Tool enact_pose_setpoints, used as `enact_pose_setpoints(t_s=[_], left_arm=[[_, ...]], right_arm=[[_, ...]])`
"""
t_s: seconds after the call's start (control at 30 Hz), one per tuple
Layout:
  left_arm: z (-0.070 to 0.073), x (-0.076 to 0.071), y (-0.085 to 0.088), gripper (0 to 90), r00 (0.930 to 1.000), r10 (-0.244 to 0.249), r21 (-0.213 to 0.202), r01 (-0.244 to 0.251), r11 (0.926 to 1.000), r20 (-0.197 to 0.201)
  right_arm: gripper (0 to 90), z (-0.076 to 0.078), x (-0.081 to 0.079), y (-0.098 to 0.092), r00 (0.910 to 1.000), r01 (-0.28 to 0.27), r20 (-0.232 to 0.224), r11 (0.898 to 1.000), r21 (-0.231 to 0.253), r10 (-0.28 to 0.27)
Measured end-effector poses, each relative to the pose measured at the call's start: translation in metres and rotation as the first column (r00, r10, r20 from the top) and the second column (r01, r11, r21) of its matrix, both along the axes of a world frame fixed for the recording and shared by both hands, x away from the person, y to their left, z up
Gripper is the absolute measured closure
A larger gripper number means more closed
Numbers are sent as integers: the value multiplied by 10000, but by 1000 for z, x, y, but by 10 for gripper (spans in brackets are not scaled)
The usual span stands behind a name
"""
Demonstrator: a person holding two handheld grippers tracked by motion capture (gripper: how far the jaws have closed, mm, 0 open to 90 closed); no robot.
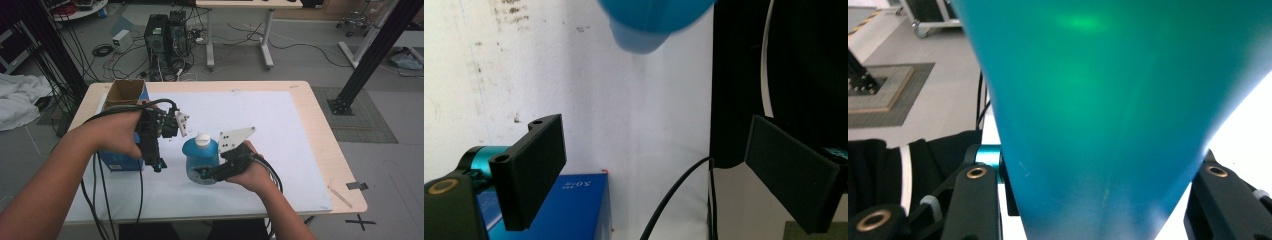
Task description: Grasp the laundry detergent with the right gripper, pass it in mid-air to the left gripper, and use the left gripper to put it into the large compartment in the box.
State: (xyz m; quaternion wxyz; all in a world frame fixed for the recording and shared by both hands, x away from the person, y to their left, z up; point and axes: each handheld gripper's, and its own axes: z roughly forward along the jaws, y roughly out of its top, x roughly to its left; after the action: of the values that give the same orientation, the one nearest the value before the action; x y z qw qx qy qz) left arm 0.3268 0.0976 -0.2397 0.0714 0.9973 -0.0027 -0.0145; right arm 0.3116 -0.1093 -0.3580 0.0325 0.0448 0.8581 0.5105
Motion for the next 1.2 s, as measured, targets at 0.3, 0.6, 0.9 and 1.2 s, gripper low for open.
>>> enact_pose_setpoints(t_s=[0.3,0.6,0.9,1.2], left_arm=[[2,-5,-13,97,9997,-237,41,237,9997,-16],[1,-6,-19,97,9995,-308,130,308,9994,-31],[-2,-7,-24,97,9995,-317,342,318,9989,-30],[-4,-9,-28,97,9993,-366,435,366,9984,2]], right_arm=[[468,1,5,10,9962,-870,-130,9956,-349,866],[469,-2,8,20,9910,-1322,-306,9898,-529,1307],[469,-7,10,33,9852,-1680,-421,9845,-495,1660],[470,-9,11,44,9822,-1836,-470,9825,-307,1821]])
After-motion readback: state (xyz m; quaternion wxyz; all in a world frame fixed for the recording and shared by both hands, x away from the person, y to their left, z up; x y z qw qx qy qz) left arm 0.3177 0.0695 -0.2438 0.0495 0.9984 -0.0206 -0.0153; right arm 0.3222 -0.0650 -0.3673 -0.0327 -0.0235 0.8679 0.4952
